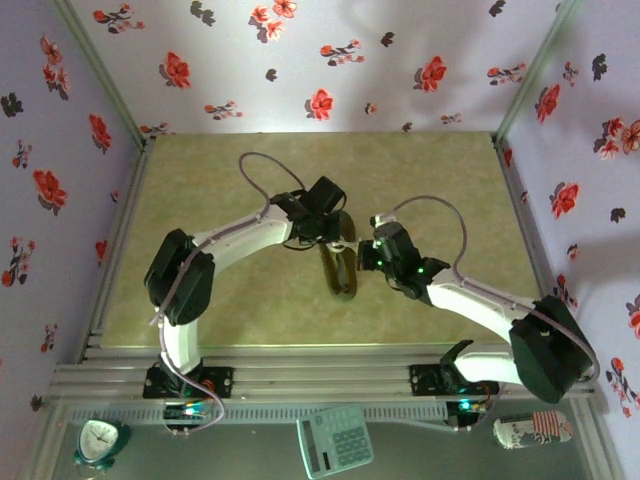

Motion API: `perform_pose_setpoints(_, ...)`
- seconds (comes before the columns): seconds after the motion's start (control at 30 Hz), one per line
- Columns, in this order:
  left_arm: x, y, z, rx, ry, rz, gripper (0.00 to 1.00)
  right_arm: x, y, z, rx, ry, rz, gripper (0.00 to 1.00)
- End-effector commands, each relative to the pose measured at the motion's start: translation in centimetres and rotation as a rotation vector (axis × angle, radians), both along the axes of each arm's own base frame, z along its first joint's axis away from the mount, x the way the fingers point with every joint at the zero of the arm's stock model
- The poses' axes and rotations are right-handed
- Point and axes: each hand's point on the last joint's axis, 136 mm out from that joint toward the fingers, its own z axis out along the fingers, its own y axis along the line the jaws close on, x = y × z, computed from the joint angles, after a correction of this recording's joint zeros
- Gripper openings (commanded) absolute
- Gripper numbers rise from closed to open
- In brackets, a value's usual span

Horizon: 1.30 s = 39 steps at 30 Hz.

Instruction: Tie the shoes

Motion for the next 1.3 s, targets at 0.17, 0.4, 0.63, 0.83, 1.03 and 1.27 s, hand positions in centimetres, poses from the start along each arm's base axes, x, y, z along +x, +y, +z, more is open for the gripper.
perform_pose_setpoints(0.17,-1.7,1.3,-1.6,0.004,0.024,-0.015,0.16,-0.4,1.5,0.0,-0.03,-0.006,0.117,0.0)
perform_pose_setpoints(0.4,1.4,3.6,2.3,-0.026,-0.12,-0.13,0.42,-2.0,2.2,-0.2,-0.101,-0.01,0.287,0.0)
perform_pose_setpoints(0.63,3.0,3.7,5.2,-0.205,-0.2,-0.341,0.49,-2.7,1.8,-0.4,-0.124,-0.018,0.321,0.0)
perform_pose_setpoints(0.83,1.2,-0.5,5.3,-0.325,-0.18,-0.653,0.6,-2.9,2.0,-0.2,-0.125,-0.02,0.347,0.0)
perform_pose_setpoints(1.03,0.6,0.0,2.1,-0.205,-0.146,-0.778,0.59,-2.1,0.9,-0.4,-0.158,-0.026,0.272,0.0)
perform_pose_setpoints(1.27,-0.5,-0.6,1.4,-0.191,-0.117,-0.886,0.57,-2.0,0.9,-0.2,-0.157,-0.024,0.267,0.0)
